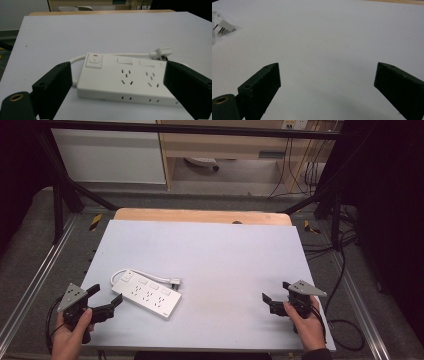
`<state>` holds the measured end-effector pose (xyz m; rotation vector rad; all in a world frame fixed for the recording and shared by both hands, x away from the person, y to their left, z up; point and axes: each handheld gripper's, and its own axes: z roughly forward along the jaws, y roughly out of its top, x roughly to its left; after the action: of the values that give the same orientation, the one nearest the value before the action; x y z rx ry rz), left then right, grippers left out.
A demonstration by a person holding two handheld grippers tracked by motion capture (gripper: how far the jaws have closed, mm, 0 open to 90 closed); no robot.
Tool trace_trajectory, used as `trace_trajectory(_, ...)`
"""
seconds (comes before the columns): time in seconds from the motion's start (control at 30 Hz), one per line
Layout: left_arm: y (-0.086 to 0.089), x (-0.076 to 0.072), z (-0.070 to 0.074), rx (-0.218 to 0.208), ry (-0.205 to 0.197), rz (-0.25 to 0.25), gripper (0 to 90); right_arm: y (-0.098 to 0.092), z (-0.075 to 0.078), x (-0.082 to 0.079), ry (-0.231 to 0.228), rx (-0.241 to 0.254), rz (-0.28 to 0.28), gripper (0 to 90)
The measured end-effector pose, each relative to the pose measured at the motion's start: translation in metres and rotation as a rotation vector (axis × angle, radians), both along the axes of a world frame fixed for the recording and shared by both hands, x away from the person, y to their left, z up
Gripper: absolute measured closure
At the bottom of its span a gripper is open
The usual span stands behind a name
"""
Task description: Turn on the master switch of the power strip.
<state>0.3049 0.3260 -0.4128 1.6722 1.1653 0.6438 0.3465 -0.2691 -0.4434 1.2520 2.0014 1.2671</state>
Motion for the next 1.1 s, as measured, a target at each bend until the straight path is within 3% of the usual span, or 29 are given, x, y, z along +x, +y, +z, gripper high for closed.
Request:
trace_trajectory(0.7,0.0,-0.003,0.006,-0.012,-0.036,0.004,7.9,0.006,0.004,-0.004,-0.029,-0.039,0.016,3.6)
trace_trajectory(1.1,-0.001,-0.006,0.012,-0.043,-0.068,0.011,7.8,0.006,0.005,-0.004,-0.037,-0.038,0.013,4.2)
